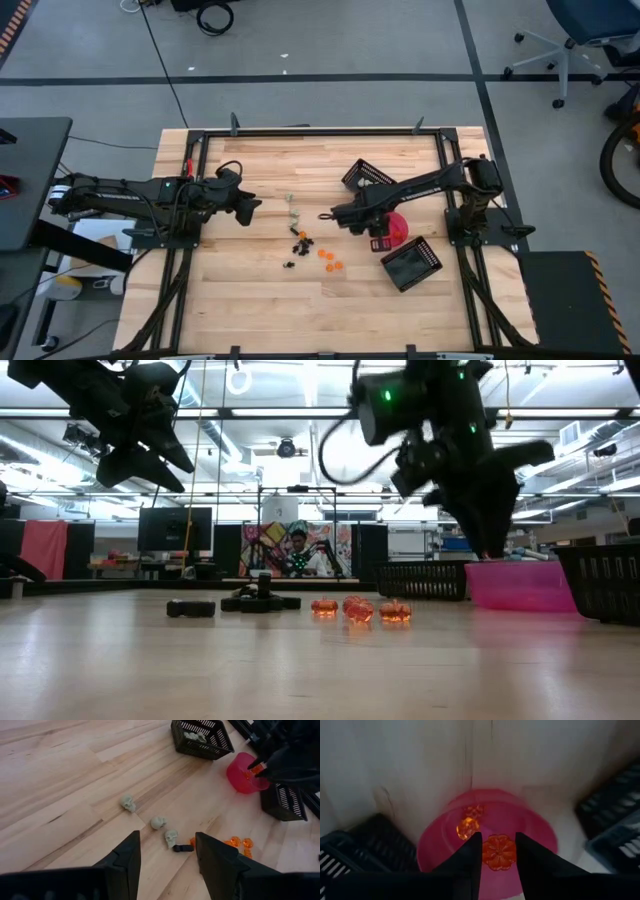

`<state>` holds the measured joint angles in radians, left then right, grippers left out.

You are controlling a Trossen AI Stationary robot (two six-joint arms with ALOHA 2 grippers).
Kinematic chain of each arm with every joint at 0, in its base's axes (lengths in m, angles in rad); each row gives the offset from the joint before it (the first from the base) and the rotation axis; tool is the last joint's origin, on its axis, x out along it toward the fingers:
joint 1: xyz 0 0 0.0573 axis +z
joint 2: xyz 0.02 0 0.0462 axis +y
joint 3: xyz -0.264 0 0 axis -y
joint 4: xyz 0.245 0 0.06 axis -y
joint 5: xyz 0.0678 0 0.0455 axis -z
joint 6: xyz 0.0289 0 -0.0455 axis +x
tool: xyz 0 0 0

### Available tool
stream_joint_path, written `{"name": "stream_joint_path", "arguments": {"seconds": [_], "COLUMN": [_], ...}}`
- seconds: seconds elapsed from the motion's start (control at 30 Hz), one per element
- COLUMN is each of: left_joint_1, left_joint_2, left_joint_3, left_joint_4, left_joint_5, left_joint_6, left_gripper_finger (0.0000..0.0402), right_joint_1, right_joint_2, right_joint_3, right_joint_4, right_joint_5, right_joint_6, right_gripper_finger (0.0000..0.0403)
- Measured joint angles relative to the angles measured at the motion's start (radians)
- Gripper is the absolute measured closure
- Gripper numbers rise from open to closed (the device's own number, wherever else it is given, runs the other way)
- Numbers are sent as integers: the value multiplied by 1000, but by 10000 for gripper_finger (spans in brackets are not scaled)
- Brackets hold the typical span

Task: Sort Halloween decoration
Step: Put the orange pumpkin toy into the red bowl

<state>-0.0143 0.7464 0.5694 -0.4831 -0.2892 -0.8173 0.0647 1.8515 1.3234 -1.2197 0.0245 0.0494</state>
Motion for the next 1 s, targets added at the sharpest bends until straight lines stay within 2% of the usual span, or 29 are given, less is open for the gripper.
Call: {"name": "stream_joint_path", "arguments": {"seconds": [0.37, 0.53, 0.77, 1.0], "left_joint_1": [0, 0, 0, 0], "left_joint_2": [0, 0, 0, 0], "left_joint_3": [0, 0, 0, 0], "left_joint_4": [-1, 0, 0, 1], "left_joint_5": [-9, -9, -10, -13], "left_joint_6": [15, 12, 9, 11], "left_gripper_finger": [239, 239, 239, 239], "right_joint_1": [-37, -48, -59, -59], "right_joint_2": [0, 0, -6, -56], "right_joint_3": [-169, -207, -206, -142], "right_joint_4": [141, 192, 189, 100], "right_joint_5": [-66, -90, -111, -114], "right_joint_6": [-23, 0, 11, 6], "right_gripper_finger": [297, 282, 246, 243]}}
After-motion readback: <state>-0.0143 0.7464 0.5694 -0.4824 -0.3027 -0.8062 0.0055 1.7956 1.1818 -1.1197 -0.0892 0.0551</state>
